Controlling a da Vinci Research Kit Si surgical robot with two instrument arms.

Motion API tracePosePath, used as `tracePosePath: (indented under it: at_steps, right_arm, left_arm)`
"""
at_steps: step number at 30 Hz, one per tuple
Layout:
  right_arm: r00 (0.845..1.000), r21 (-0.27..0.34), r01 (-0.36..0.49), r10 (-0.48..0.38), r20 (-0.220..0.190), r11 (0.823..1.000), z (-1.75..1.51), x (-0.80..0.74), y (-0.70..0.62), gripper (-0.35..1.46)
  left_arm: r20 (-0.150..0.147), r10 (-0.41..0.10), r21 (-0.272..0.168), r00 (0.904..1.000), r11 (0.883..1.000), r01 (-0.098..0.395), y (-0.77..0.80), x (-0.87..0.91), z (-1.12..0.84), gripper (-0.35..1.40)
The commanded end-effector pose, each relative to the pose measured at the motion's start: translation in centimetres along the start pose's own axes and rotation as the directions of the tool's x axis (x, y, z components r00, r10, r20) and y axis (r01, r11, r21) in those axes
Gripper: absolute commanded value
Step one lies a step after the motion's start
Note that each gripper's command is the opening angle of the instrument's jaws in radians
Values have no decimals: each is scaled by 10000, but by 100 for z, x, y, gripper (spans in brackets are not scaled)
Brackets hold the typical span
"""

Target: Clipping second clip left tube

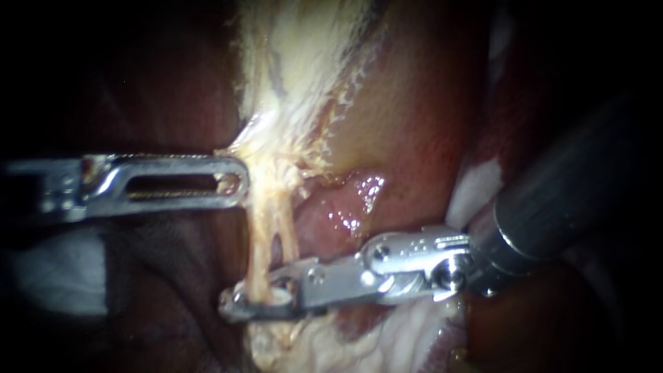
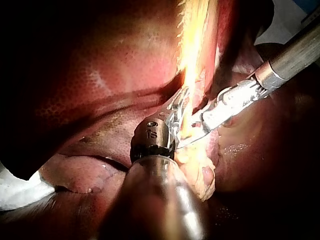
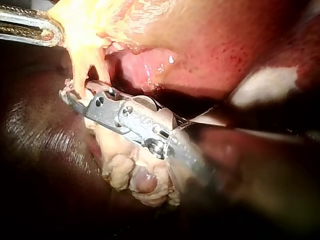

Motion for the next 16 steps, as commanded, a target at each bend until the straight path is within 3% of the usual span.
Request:
tracePosePath:
  at_steps: [1, 16]
  right_arm:
    - [10000, -78, -12, 12, -6, 10000, -3, 2, 0, -35]
    - [10000, -70, 15, -15, 63, 10000, -2, -2, -1, -35]
  left_arm:
    - [3, -1, -7, 10000, 10000, 1, 0, 0, 0, -35]
    - [-6, 11, 8, 10000, 10000, -11, 4, -1, 2, -35]
